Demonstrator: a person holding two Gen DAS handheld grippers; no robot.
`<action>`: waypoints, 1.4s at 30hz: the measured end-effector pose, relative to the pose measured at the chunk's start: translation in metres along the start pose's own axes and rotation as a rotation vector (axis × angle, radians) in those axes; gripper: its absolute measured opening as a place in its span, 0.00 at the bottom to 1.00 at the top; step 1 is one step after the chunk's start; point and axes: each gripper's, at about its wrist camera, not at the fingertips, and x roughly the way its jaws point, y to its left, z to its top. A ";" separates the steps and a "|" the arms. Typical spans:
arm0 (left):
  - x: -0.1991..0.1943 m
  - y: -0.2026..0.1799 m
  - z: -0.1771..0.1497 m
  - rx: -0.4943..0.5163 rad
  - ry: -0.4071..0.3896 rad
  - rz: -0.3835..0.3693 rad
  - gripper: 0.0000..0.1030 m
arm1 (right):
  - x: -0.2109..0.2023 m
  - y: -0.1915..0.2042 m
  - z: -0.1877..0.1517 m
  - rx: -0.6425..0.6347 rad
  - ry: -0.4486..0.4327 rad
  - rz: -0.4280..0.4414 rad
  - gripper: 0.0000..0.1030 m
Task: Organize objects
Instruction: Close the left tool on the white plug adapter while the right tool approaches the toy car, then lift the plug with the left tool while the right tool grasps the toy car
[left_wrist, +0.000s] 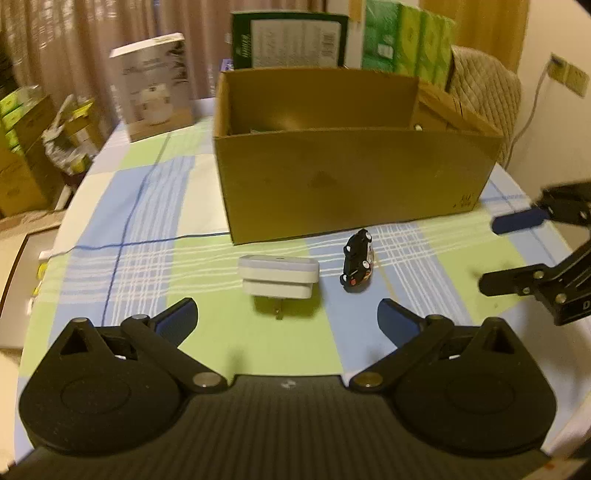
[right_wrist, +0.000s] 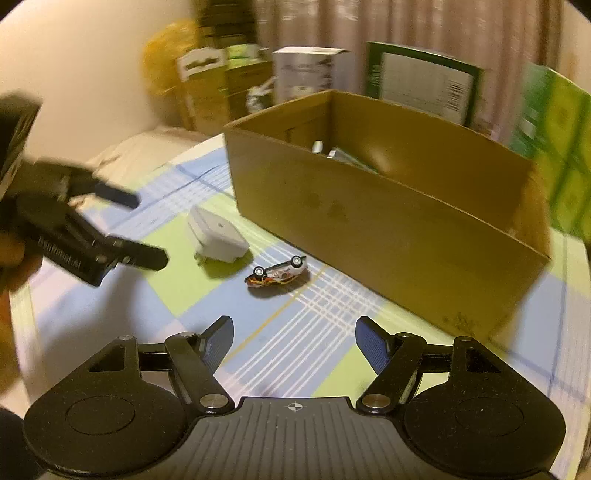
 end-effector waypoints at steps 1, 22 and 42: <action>0.005 0.001 0.001 0.015 0.004 0.000 0.95 | 0.007 -0.001 -0.001 -0.023 0.004 0.005 0.68; 0.082 0.017 0.026 0.178 0.105 -0.073 0.60 | 0.092 -0.013 0.010 -0.201 -0.006 0.119 0.79; 0.037 0.026 0.006 0.266 0.082 -0.140 0.60 | 0.123 -0.002 0.021 -0.227 -0.041 0.168 0.79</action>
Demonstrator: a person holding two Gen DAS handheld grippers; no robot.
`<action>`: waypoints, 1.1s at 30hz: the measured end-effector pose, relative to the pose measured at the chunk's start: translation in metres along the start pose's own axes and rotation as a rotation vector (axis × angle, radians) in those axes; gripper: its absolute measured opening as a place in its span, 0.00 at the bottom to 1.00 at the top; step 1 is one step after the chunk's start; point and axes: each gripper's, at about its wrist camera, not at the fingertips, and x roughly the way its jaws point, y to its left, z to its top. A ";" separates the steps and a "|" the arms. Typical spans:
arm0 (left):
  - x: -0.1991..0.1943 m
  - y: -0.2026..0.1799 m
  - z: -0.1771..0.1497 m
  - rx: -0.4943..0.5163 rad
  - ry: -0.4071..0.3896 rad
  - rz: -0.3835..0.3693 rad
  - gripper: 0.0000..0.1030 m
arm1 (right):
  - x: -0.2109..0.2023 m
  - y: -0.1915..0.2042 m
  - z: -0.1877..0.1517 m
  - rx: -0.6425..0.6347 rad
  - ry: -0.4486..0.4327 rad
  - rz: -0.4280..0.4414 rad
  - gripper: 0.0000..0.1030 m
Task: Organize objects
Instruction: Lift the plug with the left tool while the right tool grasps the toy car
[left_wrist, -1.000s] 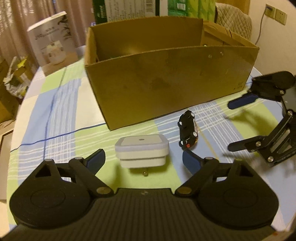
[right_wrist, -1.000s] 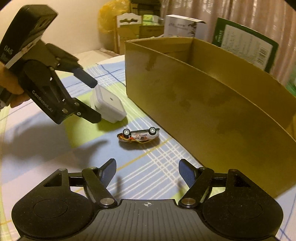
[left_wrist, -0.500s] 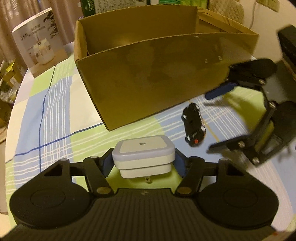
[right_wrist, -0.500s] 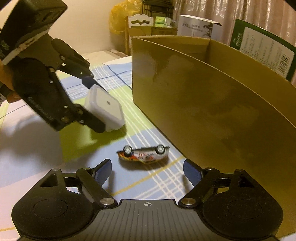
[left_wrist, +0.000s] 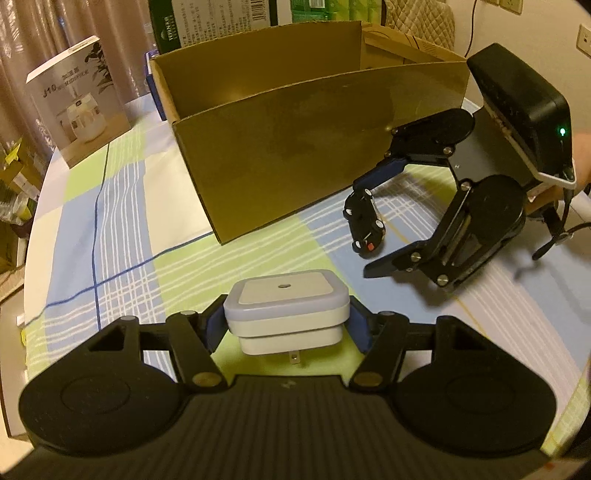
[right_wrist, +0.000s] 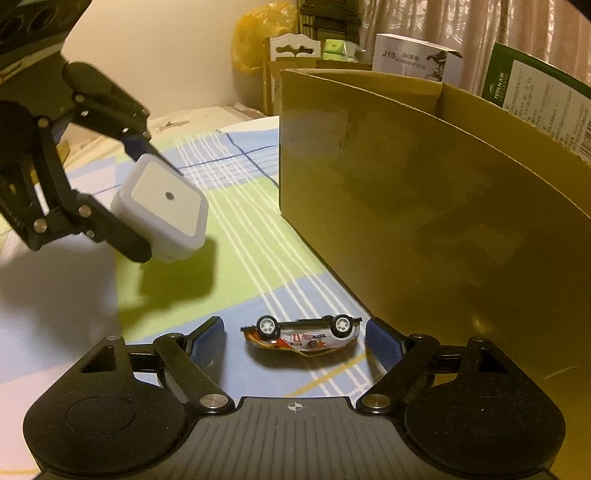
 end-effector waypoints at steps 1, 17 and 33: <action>0.000 0.000 -0.001 -0.009 0.001 -0.004 0.60 | 0.000 0.000 0.001 0.001 -0.002 -0.001 0.79; -0.026 -0.025 -0.004 -0.074 -0.001 0.011 0.60 | -0.058 0.016 0.013 0.097 0.016 -0.104 0.62; -0.094 -0.079 0.014 -0.132 -0.049 0.034 0.60 | -0.176 0.045 0.019 0.245 0.028 -0.262 0.62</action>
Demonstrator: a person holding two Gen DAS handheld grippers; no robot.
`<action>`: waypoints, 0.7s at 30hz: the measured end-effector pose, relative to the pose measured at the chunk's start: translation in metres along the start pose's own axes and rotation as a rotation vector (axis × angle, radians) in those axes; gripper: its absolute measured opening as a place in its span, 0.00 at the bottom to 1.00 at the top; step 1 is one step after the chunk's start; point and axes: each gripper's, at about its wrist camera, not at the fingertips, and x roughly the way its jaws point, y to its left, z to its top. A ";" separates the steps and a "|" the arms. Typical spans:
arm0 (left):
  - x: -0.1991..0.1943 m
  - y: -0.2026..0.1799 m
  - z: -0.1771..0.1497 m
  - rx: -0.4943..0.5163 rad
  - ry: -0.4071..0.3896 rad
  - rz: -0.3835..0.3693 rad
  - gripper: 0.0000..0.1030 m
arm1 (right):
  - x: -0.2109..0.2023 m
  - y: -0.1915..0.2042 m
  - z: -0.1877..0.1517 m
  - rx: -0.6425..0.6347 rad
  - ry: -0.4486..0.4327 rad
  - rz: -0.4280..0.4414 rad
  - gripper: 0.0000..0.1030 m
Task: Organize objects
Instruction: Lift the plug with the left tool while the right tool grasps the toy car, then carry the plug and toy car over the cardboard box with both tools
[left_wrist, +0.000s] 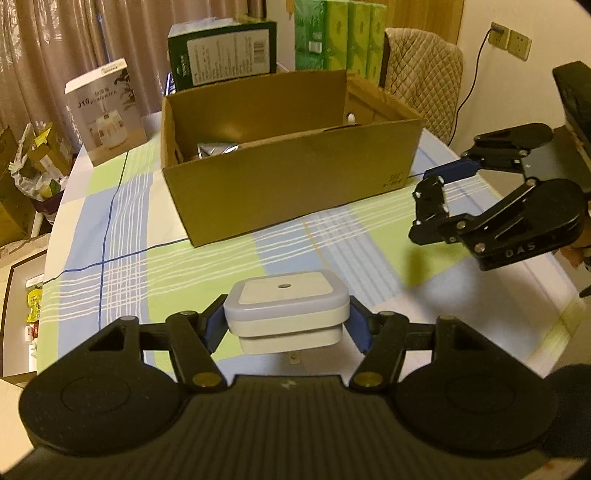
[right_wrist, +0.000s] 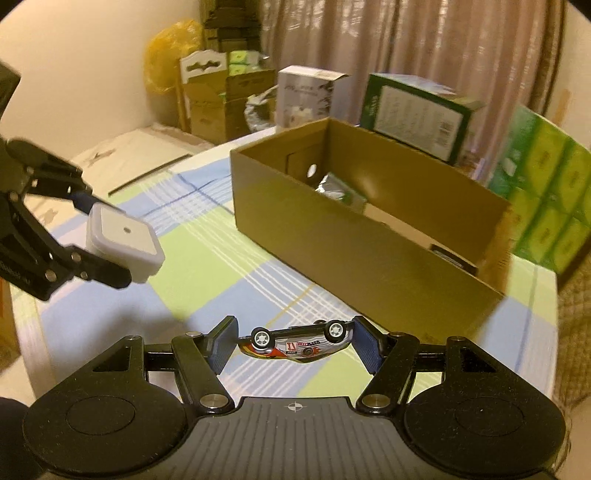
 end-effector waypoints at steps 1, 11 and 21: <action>-0.004 -0.003 0.001 -0.001 -0.004 0.000 0.60 | -0.007 0.000 0.000 0.014 -0.004 -0.005 0.62; -0.034 -0.026 0.013 -0.021 -0.046 0.005 0.60 | -0.064 -0.005 0.003 0.162 -0.012 -0.071 0.62; -0.048 -0.040 0.022 -0.024 -0.069 0.010 0.60 | -0.093 -0.002 0.004 0.188 -0.026 -0.086 0.62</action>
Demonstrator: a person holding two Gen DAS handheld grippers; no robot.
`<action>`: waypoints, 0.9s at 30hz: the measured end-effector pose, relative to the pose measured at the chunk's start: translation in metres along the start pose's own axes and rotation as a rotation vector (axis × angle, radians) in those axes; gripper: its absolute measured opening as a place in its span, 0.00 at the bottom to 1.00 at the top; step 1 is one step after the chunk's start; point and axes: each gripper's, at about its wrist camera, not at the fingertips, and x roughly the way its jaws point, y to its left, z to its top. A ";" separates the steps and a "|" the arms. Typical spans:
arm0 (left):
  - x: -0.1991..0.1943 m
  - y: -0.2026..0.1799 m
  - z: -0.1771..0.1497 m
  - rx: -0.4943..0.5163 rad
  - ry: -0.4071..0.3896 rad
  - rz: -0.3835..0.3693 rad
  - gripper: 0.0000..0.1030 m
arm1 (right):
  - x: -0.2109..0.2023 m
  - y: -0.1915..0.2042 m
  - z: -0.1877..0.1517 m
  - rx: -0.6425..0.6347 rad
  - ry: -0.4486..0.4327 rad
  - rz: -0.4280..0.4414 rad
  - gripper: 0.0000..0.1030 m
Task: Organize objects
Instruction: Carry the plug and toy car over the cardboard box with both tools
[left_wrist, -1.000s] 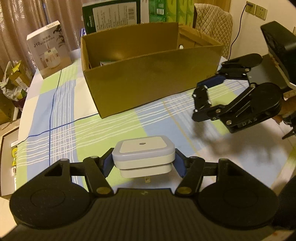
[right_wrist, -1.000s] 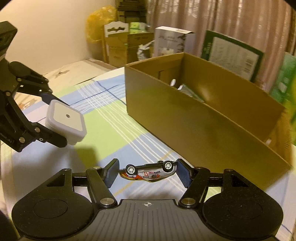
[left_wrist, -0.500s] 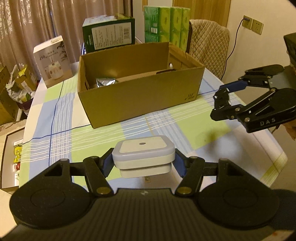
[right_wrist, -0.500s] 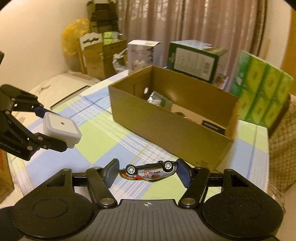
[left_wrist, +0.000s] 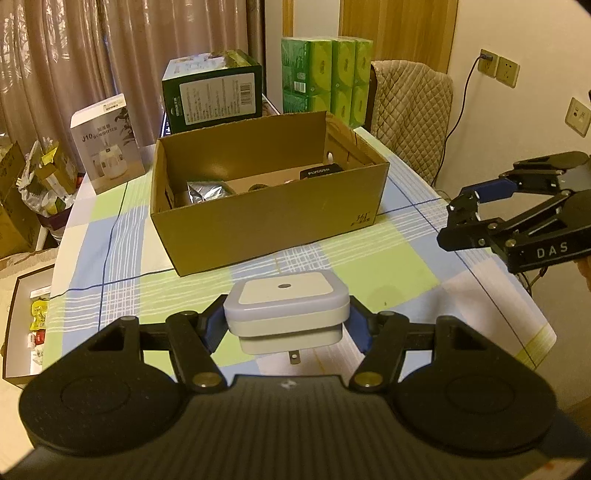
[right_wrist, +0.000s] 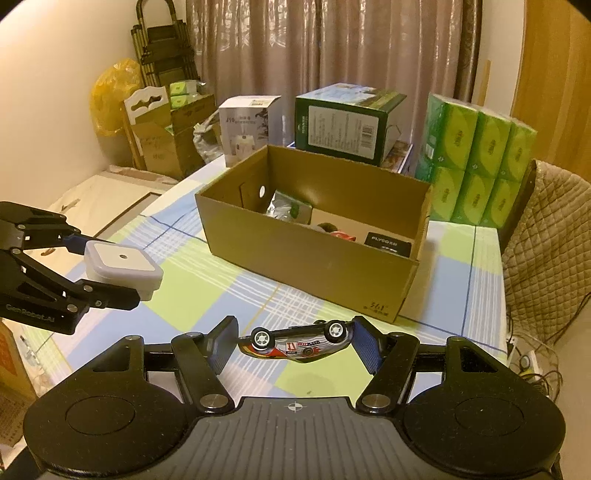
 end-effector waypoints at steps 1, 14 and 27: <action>0.000 -0.001 0.001 -0.001 0.000 0.001 0.60 | -0.001 -0.001 0.000 0.006 -0.001 0.001 0.62; -0.002 -0.006 0.007 -0.007 -0.002 -0.004 0.60 | -0.010 -0.005 0.002 0.029 -0.007 -0.009 0.62; 0.003 -0.009 0.011 -0.008 0.004 -0.011 0.60 | -0.008 -0.008 0.003 0.040 0.010 -0.021 0.62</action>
